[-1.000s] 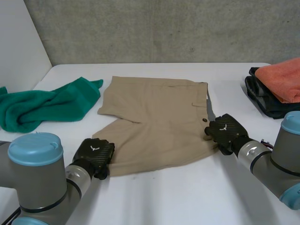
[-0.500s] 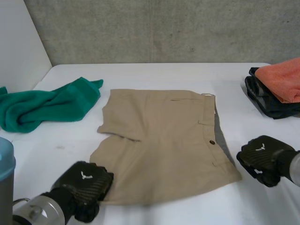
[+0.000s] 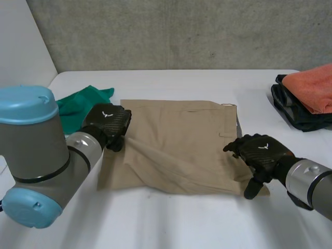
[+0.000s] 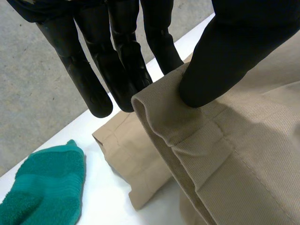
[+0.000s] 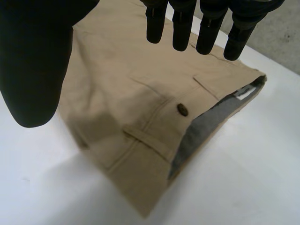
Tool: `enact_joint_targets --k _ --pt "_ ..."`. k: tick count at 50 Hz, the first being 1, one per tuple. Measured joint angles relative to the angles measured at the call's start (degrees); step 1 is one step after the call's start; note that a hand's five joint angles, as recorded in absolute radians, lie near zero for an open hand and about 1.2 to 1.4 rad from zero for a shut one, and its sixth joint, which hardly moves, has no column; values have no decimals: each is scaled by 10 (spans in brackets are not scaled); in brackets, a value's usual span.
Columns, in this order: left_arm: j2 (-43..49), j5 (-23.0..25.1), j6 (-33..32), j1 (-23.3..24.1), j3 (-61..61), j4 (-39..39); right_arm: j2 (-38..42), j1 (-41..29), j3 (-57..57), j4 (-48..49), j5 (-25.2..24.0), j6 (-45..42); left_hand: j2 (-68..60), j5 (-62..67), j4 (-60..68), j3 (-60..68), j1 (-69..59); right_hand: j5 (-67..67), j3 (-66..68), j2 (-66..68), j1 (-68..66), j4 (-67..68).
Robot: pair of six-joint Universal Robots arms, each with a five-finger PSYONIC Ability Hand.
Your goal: Fold the laundry.
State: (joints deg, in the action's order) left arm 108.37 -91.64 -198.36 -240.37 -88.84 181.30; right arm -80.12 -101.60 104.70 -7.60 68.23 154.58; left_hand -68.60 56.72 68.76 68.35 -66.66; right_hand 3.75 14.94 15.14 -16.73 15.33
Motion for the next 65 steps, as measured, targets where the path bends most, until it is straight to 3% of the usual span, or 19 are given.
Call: enact_joint_targets --k 4,8,10,11,15,24,30,34,40,44,50,58,62,65 --pt "1 0 0 0 7 -2 -1 -4 21 14 3 21 0 0 0 0 0 5 2 2 0 1" --pt "-1 -1 1 0 10 -3 24 -7 39 56 13 21 0 0 0 0 0 110 95 92 -75 90" --pt "-2 -1 2 -1 12 -3 46 -8 43 89 28 16 0 0 0 0 0 206 192 192 -177 187" --pt "-2 -2 3 -1 12 -3 60 -8 44 108 41 11 0 0 0 0 0 305 304 306 -291 291" --pt "-4 -7 7 0 8 -5 87 -8 44 151 78 -14 0 0 0 0 0 501 496 500 -472 492" --pt "-38 -13 7 11 -24 -68 39 -1 51 167 112 -85 0 0 0 0 0 519 530 521 -475 532" --pt "-124 -7 1 37 -74 -211 -71 2 50 65 107 -168 0 0 0 0 0 519 530 521 -475 532" --pt "-175 2 -7 65 -109 -289 -113 14 44 -55 98 -238 0 0 0 0 0 519 530 521 -475 532" --pt "-204 23 -25 108 -141 -334 -128 39 31 -163 79 -311 0 0 0 0 0 519 531 521 -475 532" --pt "-190 26 -30 110 -135 -304 -114 45 20 -144 66 -307 0 0 0 0 0 524 531 521 -475 532" --pt "-105 15 -41 72 -70 -163 -27 37 -33 -49 60 -236 0 5 0 1 0 535 531 521 -475 533" --pt "62 3 -80 15 84 23 99 -1 -151 58 85 -158 0 5 0 1 0 539 531 521 -475 533" --pt "125 3 -98 4 145 70 148 -17 -202 89 96 -146 0 5 0 1 0 539 532 521 -475 533" --pt "216 5 -123 -6 233 117 232 -34 -284 142 112 -139 0 5 0 1 0 539 533 521 -475 533"
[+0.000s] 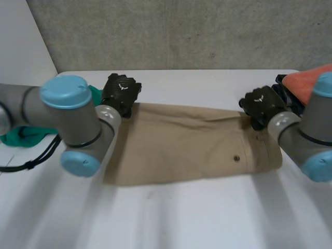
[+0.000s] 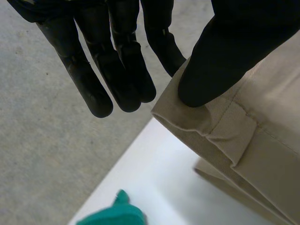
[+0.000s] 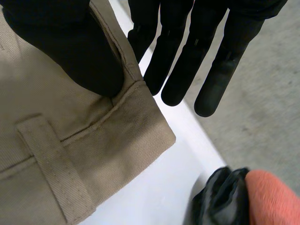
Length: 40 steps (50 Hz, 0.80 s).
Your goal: Fold the laundry.
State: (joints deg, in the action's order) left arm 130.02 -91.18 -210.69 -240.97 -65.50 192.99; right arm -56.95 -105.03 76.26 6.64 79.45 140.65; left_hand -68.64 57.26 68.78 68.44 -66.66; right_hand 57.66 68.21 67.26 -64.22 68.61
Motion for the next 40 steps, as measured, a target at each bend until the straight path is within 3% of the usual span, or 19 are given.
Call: enact_joint_targets --k 6,8,9,10,11,12,16,25,32,34,38,40 --pt "124 3 -18 -6 132 47 111 -11 -99 88 11 0 0 0 0 0 0 1 0 0 0 0" --pt "169 3 -19 -9 185 62 150 -14 -132 117 16 -2 0 0 0 0 0 -96 -99 -95 75 -100" --pt "185 3 -19 -10 205 68 170 -16 -147 130 20 -3 40 -30 -31 -40 37 -220 -235 -236 212 -223" --pt "202 3 -19 -11 226 74 187 -19 -160 139 25 -4 199 -184 -187 -197 212 -315 -326 -330 306 -326" --pt "213 3 -18 -10 239 78 198 -21 -167 145 29 -5 248 -232 -236 -232 271 -428 -425 -430 406 -423" --pt "222 3 -17 -10 247 82 205 -24 -172 149 34 -4 412 -397 -405 -408 442 -512 -513 -512 490 -513" --pt "226 2 -13 -5 241 93 187 -32 -156 143 50 3 562 -545 -566 -558 553 -549 -563 -551 512 -563" --pt "78 -3 3 5 59 99 8 -3 -9 -11 32 76 567 -545 -571 -561 553 -521 -532 -521 489 -533" --pt "-32 -2 52 8 -93 98 -42 33 78 -100 -27 104 567 -545 -571 -561 553 -433 -444 -442 404 -449" --pt "-54 -1 71 8 -127 98 -39 43 97 -92 -37 105 567 -545 -571 -561 553 -362 -371 -364 330 -375" --pt "-75 -1 98 9 -167 98 -14 54 114 -36 -36 95 567 -545 -571 -561 553 -53 -55 -40 31 -59" --pt "-79 -2 105 9 -175 97 -2 57 117 -8 -23 82 567 -545 -571 -561 553 -16 -10 2 14 -12"
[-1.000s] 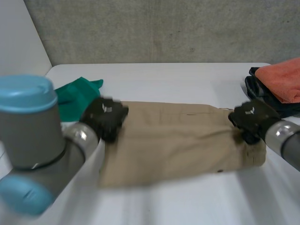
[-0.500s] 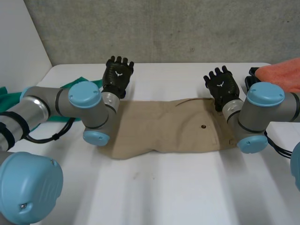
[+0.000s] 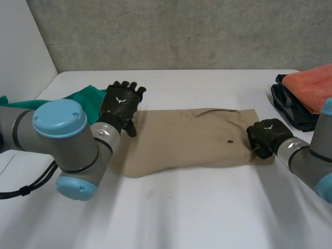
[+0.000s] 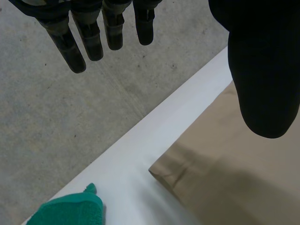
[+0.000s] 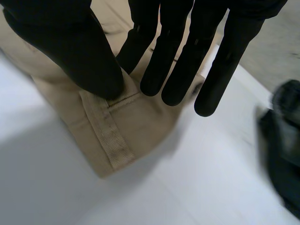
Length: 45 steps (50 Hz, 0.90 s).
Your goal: Fold the laundry.
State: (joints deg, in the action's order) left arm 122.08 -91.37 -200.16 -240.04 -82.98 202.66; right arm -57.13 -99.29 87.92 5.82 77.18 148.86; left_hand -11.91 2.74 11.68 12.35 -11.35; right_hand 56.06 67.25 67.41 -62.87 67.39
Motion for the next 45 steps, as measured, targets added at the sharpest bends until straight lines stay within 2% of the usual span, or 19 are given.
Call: enact_joint_targets --k 7,15,22,25,30,35,40,41,42,43,44,45 --pt "-22 -1 7 -1 -12 -3 -10 23 18 56 72 -69 0 0 0 0 0 12 7 0 0 12" --pt "-74 -1 10 -5 -36 -3 -88 42 42 62 66 -153 0 0 0 0 0 12 7 0 0 12" --pt "-124 -1 34 -10 -76 -3 -112 -51 30 109 -26 -187 0 0 0 0 0 17 8 0 -16 13" --pt "-136 -1 42 -15 -93 -3 -104 -125 31 139 -92 -190 0 0 0 0 0 19 9 0 -20 14" --pt "-151 -1 47 -23 -117 -3 -70 -212 38 159 -167 -200 0 0 0 0 0 21 9 0 -22 14" --pt "-157 0 47 -27 -135 -2 -16 -271 30 160 -196 -219 0 0 0 0 0 21 9 0 -22 14" --pt "-157 0 46 -31 -142 -2 17 -293 9 155 -188 -227 0 0 0 0 0 20 9 0 -22 13" --pt "-157 0 46 -31 -143 -2 21 -294 4 154 -182 -225 0 0 0 0 0 10 -6 -13 -13 0" --pt "-157 0 46 -32 -144 -2 23 -294 -3 153 -172 -217 0 0 0 0 0 -99 -111 -130 93 -111" --pt "-157 0 46 -32 -145 -3 23 -293 -6 153 -164 -210 0 0 0 0 0 -123 -145 -154 116 -133" --pt "-157 0 46 -32 -146 -3 20 -290 -10 153 -151 -198 0 0 0 0 0 -276 -282 -295 258 -280" --pt "-157 0 46 -32 -146 -3 16 -286 -12 153 -136 -184 0 0 0 0 0 -356 -368 -382 343 -366"
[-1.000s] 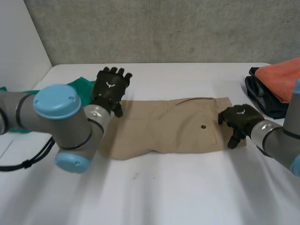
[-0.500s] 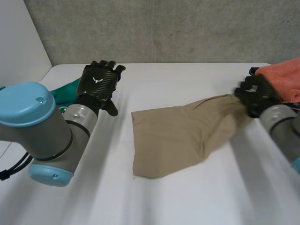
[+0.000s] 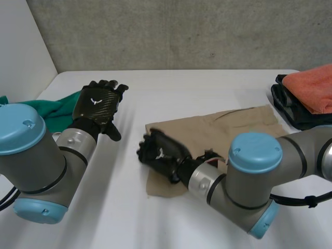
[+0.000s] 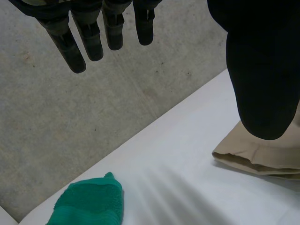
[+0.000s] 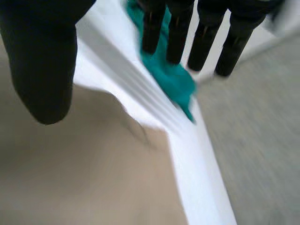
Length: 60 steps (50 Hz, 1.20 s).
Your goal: Fold the laundry.
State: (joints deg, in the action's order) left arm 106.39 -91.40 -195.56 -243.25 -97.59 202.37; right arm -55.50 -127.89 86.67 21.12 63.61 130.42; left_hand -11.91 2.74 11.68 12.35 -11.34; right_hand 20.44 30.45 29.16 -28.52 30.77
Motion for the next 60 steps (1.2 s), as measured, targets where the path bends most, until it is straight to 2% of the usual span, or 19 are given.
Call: enact_joint_targets --k 1,3,7,9,11,14,15,16,18,19,26,29,32,34,36,43,48,55,60 --pt "0 0 0 0 0 0 -3 3 -2 0 11 10 0 0 0 0 0 -53 -42 -41 39 -42" --pt "-1 0 0 0 -2 0 -24 26 -8 -4 65 62 0 0 0 0 0 -121 -110 -97 92 -113" --pt "-4 1 0 0 -6 0 -71 108 -4 -35 152 173 0 0 0 0 0 -128 -116 -98 92 -120" --pt "-5 2 0 0 -8 0 -88 157 5 -58 165 211 0 0 0 0 0 -128 -116 -98 92 -120" --pt "-6 3 0 0 -10 0 -102 216 17 -84 157 237 0 0 0 0 0 -126 -116 -98 92 -120" --pt "-6 4 1 1 -11 0 -112 316 44 -125 102 234 0 0 0 0 0 -95 -100 -95 87 -104" --pt "-6 4 1 1 -11 0 -112 324 46 -127 96 232 0 0 0 0 0 -93 -98 -95 87 -103" --pt "-6 4 1 2 -12 1 -111 366 59 -140 63 212 0 0 0 0 0 -84 -91 -92 83 -97" --pt "-5 5 1 3 -12 1 -109 394 67 -147 40 193 0 0 0 0 0 -77 -83 -84 73 -90" --pt "-5 5 1 4 -12 1 -101 430 77 -153 8 160 0 0 0 0 0 -69 -78 -75 60 -81" --pt "-1 6 1 6 -11 3 -44 491 86 -126 -41 73 0 0 0 0 0 -54 -64 -58 39 -63" --pt "0 6 1 6 -10 5 -28 495 84 -106 -47 63 0 0 0 0 0 -34 -42 -30 13 -41" --pt "1 6 1 7 -9 5 -14 496 82 -75 -58 59 0 0 0 0 0 103 110 125 -102 99" --pt "1 6 1 7 -8 6 -8 494 80 -59 -66 60 0 0 0 0 0 266 277 297 -216 265" --pt "1 6 1 7 -8 6 -4 492 79 -45 -72 62 0 0 0 0 0 349 357 373 -301 357" --pt "1 5 1 7 -11 5 -7 487 77 -17 -80 64 0 0 0 0 0 364 369 380 -332 378" --pt "-6 4 1 7 -15 4 -49 454 73 -11 -79 64 0 0 0 0 0 368 373 380 -340 378" --pt "-24 4 1 4 -22 2 -110 334 46 -11 -88 56 0 0 0 0 0 371 375 380 -340 378" --pt "-36 4 1 1 -33 1 -114 231 33 -12 -116 52 0 0 0 0 0 374 376 380 -340 379"
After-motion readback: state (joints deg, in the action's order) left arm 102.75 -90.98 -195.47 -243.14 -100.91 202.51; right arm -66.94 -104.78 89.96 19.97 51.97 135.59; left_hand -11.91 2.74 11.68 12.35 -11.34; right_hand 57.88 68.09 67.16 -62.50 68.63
